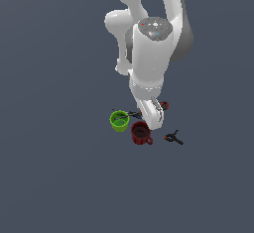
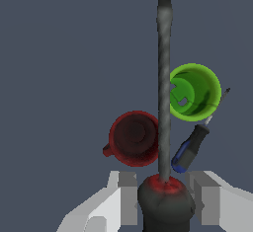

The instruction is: Pick up a designated object from a clutter of objects.

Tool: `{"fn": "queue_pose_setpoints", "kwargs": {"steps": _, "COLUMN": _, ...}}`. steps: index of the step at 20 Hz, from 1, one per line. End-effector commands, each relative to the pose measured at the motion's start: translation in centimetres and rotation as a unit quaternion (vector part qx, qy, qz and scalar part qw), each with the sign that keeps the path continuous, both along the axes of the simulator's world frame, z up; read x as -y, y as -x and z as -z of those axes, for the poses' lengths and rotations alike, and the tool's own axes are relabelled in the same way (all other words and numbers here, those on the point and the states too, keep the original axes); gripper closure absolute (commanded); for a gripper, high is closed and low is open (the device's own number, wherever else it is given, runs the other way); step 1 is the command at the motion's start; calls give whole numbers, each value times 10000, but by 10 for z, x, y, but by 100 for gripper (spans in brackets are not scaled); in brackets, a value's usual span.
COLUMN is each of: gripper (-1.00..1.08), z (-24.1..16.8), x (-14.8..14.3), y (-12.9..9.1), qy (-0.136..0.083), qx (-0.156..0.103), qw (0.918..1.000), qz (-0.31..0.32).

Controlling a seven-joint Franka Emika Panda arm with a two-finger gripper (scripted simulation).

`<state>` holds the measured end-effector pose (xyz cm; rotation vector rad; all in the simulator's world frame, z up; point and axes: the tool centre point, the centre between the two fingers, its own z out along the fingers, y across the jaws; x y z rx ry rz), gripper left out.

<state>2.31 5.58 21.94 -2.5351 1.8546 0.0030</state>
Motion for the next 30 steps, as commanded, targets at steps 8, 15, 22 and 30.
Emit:
{"fn": "queue_pose_setpoints", "kwargs": {"steps": 8, "gripper": 108, "z": -82, "x": -35, "y": 52, "qy": 17, "qx": 9, "qw": 10000, "qz": 3}}
{"fn": "queue_pose_setpoints", "kwargs": {"steps": 15, "gripper": 108, "z": -139, "x": -60, "y": 87, "qy": 22, "qx": 11, "qw": 10000, "qz": 4}}
{"fn": "queue_pose_setpoints", "kwargs": {"steps": 22, "gripper": 108, "z": -179, "x": -78, "y": 110, "qy": 18, "qx": 9, "qw": 10000, "qz": 2}}
{"fn": "queue_pose_setpoints", "kwargs": {"steps": 30, "gripper": 108, "z": -195, "x": -86, "y": 118, "qy": 11, "qx": 7, "qw": 10000, "qz": 1}}
